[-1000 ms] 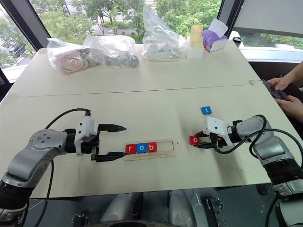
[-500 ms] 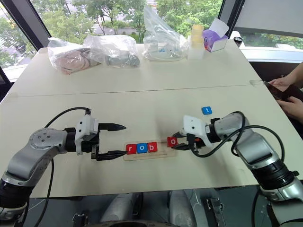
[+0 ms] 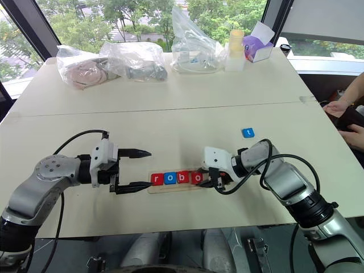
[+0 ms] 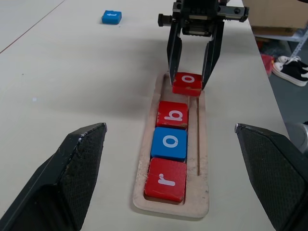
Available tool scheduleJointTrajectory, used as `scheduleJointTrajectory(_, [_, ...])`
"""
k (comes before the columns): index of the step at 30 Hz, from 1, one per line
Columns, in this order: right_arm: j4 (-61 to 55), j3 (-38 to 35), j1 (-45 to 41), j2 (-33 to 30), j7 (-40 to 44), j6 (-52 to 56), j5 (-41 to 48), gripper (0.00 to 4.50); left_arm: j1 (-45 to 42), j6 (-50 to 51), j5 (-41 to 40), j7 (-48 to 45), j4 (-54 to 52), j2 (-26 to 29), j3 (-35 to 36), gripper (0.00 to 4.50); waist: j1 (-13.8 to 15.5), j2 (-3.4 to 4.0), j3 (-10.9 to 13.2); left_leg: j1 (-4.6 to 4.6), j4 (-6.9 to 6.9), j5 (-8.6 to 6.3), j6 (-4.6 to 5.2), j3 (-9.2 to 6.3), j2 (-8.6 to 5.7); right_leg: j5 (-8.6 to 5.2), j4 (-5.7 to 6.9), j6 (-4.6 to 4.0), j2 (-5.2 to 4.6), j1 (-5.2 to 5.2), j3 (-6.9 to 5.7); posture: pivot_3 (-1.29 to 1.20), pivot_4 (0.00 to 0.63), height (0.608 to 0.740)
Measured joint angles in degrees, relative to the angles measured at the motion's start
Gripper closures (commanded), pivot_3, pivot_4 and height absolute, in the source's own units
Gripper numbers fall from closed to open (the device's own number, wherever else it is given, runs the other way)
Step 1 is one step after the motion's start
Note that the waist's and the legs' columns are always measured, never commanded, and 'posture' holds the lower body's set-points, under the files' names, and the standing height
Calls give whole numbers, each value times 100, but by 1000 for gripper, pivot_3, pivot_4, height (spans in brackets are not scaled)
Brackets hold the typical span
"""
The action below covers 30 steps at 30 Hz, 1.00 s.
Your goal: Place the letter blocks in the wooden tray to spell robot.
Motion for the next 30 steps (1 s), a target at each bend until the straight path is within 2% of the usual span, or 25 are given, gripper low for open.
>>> scheduleJointTrajectory(13, [328,47,-148,133,-66,-126,-223,3377,67,18,-20,75,-68,1,2,0,1,0,0,0,0,0,0,0,0,0,0,0,3,-1,0,0,150,740])
scheduleJointTrajectory(15, [329,49,-148,134,-58,-130,-228,2348,71,57,-32,78,-105,1,2,0,0,0,0,0,0,0,0,0,0,0,0,0,3,0,0,0,150,740])
scheduleJointTrajectory(16, [328,50,-148,136,-45,-130,-227,2050,71,64,-43,79,-121,1,3,0,1,0,0,0,0,0,0,0,0,0,0,0,3,0,0,0,150,740])
scheduleJointTrajectory(19, [328,53,-148,136,-10,-117,-224,442,71,75,-55,86,-125,1,3,0,1,0,0,0,0,0,0,0,0,0,0,0,3,0,0,0,150,740])
scheduleJointTrajectory(20, [327,54,-148,136,4,-113,-223,36,71,75,-55,89,-125,1,3,0,1,0,0,0,0,0,0,0,0,0,0,0,3,0,0,0,150,740])
scheduleJointTrajectory(30, [454,-196,-460,354,-235,54,-151,36,61,75,-54,112,-124,-4,2,0,0,0,0,0,0,0,0,0,-1,0,0,0,4,-1,0,0,150,740])
